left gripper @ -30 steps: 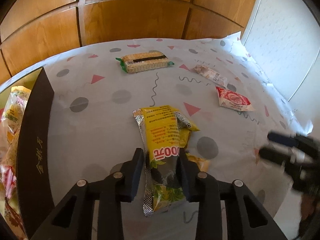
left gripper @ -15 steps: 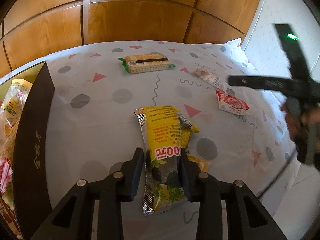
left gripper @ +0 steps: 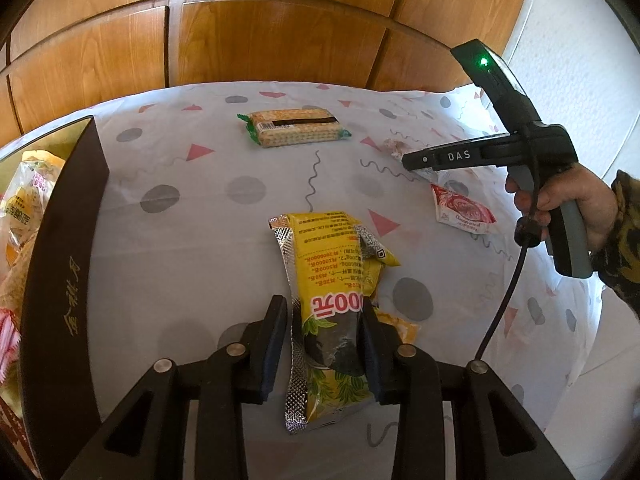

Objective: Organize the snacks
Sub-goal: 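Hold the yellow bag with the left gripper while the right gripper grasps the white printed packet, then carry the yellow bag over the tin with the left gripper, then lower the yellow bag into the tin and open the left gripper, then lower the white printed packet into the tin and open the right gripper, then move the right gripper to the red-and-white packet and grasp it, then hold the red-and-white packet with the right gripper while the left gripper grasps the cracker pack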

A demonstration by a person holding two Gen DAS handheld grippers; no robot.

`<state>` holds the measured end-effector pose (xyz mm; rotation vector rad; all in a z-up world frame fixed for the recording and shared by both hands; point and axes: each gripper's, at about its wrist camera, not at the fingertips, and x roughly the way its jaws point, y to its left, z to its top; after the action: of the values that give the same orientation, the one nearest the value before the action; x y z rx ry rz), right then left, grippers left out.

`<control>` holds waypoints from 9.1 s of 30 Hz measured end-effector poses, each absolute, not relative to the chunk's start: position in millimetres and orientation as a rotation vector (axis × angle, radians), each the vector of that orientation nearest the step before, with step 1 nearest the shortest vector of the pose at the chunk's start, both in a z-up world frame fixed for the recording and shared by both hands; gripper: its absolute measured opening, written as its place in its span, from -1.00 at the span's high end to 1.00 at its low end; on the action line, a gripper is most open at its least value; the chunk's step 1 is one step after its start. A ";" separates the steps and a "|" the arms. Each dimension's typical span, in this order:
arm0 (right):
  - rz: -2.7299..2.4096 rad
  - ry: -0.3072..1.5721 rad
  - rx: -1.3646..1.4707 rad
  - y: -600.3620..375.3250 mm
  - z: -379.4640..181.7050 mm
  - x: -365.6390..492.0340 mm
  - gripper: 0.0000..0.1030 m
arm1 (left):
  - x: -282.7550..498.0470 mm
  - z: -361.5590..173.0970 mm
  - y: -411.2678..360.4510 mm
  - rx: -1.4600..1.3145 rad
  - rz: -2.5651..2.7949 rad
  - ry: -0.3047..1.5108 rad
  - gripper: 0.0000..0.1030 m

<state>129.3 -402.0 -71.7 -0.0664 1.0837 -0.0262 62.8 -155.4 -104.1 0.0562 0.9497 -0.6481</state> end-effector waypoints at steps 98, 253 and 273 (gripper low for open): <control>-0.100 0.979 0.055 -332.4 -80.5 -44.1 0.33 | 45.3 6.9 29.0 -0.098 -0.221 0.780 0.40; 0.038 0.992 0.025 -379.9 -85.8 11.9 0.37 | 36.1 -18.5 -107.1 0.325 -0.428 0.818 -0.23; 0.027 0.891 0.089 -384.4 -90.3 3.6 0.36 | 74.6 -37.1 -175.2 0.492 -0.505 0.850 -0.26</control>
<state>3.6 -384.4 -90.3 0.0889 0.8908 0.0273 74.6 -175.2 -37.1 0.4919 0.8505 -0.5054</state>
